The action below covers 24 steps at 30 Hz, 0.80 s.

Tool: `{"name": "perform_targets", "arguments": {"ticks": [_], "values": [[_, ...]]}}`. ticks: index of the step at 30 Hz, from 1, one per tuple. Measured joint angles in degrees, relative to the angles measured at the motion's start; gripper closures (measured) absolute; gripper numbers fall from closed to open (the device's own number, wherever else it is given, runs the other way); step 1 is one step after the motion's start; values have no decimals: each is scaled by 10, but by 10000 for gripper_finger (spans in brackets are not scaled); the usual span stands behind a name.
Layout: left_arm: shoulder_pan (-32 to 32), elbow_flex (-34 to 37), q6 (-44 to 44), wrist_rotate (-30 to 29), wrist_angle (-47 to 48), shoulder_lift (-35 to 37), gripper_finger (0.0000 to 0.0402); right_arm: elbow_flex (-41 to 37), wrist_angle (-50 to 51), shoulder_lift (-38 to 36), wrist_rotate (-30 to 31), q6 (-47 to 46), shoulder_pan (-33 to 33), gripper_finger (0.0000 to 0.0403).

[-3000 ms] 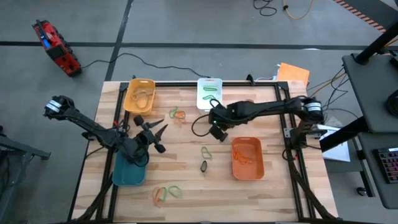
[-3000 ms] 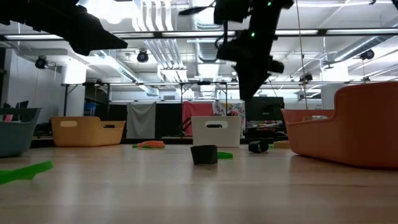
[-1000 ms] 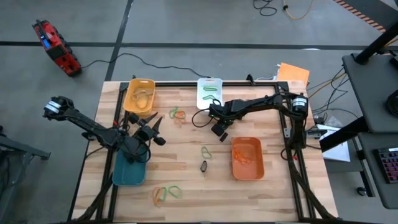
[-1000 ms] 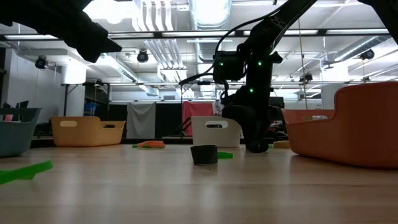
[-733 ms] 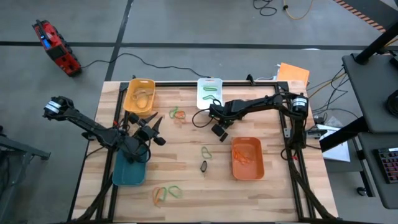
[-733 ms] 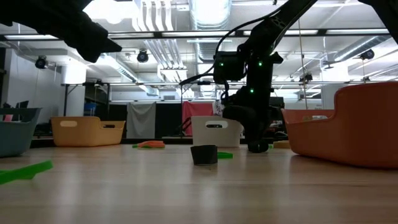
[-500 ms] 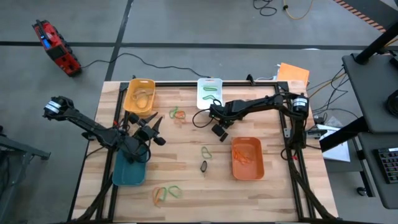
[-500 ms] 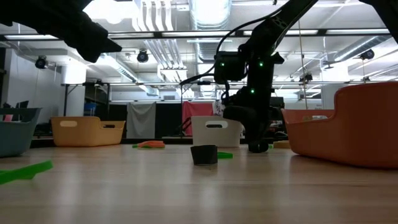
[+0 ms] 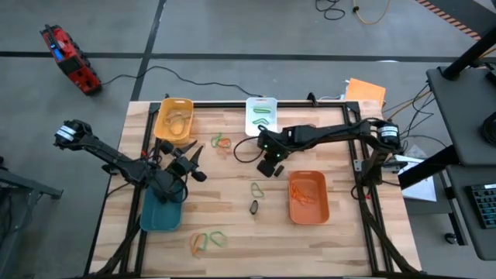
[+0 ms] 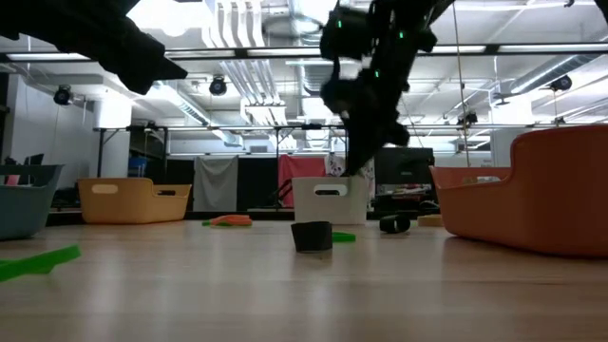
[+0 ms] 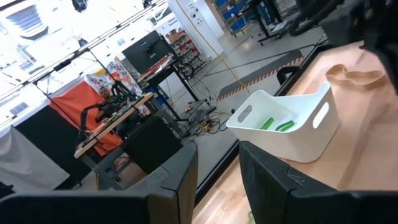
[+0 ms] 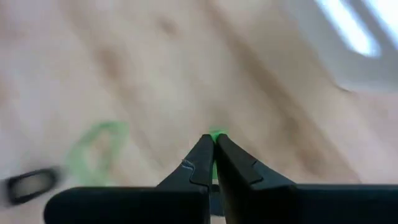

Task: Sort rubber bands into baskets
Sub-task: Put the green rubber band into the white bin

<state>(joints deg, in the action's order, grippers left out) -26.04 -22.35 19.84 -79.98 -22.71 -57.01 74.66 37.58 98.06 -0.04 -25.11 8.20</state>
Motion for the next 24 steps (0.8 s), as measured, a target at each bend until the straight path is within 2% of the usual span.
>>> {"name": "perform_targets", "arguments": {"ticks": [3, 9, 11, 18, 24], "values": [[0, 0, 0, 0, 0, 0, 299, 17, -33, -1, -19, 31, -16, 394], [0, 0, 1, 0, 0, 0, 299, 62, -111, -1, -12, 90, -18, 394], [0, 0, 1, 0, 0, 0, 299, 77, -126, -1, 11, 111, -12, 394], [0, 0, 11, 0, 0, 0, 299, 115, -130, -1, 151, 171, 32, 394], [0, 0, 22, 0, 0, 0, 299, 117, -131, 0, 166, 176, 103, 394]]}}
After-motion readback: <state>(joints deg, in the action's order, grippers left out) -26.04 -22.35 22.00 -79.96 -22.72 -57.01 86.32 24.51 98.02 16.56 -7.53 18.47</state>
